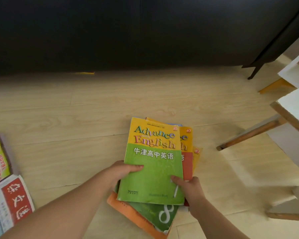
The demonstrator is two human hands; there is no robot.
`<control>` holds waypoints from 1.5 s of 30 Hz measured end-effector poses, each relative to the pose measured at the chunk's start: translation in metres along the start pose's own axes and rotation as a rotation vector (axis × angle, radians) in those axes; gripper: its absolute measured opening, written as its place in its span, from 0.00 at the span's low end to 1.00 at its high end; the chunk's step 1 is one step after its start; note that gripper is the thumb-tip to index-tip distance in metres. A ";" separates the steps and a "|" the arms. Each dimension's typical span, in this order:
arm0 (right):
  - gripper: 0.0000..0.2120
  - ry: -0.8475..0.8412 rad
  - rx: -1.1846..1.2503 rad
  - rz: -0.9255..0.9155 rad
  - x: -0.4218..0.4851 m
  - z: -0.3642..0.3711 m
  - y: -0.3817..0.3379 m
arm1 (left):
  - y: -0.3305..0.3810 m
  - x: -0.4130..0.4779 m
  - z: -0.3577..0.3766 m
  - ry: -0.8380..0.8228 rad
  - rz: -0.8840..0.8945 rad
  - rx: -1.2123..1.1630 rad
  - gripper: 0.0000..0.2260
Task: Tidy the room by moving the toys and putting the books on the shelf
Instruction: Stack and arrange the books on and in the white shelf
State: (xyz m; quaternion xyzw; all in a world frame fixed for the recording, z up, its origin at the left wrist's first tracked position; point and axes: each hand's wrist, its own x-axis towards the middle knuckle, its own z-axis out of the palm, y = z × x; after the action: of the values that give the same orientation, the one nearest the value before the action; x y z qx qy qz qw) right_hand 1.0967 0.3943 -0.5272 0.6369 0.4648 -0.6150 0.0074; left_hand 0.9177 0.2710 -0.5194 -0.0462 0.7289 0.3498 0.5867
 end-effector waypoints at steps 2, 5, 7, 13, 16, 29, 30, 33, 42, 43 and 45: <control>0.15 -0.103 0.093 0.012 -0.006 0.000 -0.006 | 0.003 -0.007 -0.007 0.003 0.052 0.005 0.12; 0.07 -0.157 0.141 -0.021 -0.022 0.006 -0.019 | 0.014 -0.020 -0.018 0.071 0.133 0.050 0.10; 0.07 -0.161 0.166 -0.028 -0.040 0.009 -0.037 | 0.027 -0.040 -0.027 0.135 0.146 0.071 0.10; 0.10 -0.197 0.171 -0.009 -0.150 -0.014 -0.125 | 0.092 -0.166 -0.046 0.218 0.147 0.079 0.17; 0.07 -0.191 0.174 -0.003 -0.229 -0.044 -0.190 | 0.142 -0.257 -0.052 0.231 0.143 0.092 0.21; 0.06 -0.101 0.299 -0.051 -0.476 -0.192 -0.419 | 0.401 -0.542 -0.012 0.139 0.314 0.327 0.16; 0.07 -0.089 0.320 -0.056 -0.479 -0.199 -0.424 | 0.412 -0.545 -0.006 0.132 0.319 0.351 0.18; 0.06 -0.015 0.421 -0.046 -0.478 -0.237 -0.441 | 0.456 -0.553 0.035 0.108 0.365 0.457 0.19; 0.08 0.066 0.590 -0.017 -0.413 -0.378 -0.505 | 0.591 -0.532 0.189 0.005 0.467 0.616 0.12; 0.07 0.082 0.610 -0.009 -0.402 -0.398 -0.513 | 0.610 -0.523 0.212 -0.027 0.466 0.630 0.11; 0.06 0.122 0.663 -0.004 -0.383 -0.431 -0.524 | 0.638 -0.511 0.251 -0.066 0.479 0.670 0.11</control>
State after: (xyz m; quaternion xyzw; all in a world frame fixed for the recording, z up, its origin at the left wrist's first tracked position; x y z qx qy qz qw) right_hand 1.1883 0.7192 0.1753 0.6393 0.2402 -0.6936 -0.2294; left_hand 0.9760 0.7162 0.2080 0.3295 0.7735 0.2211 0.4942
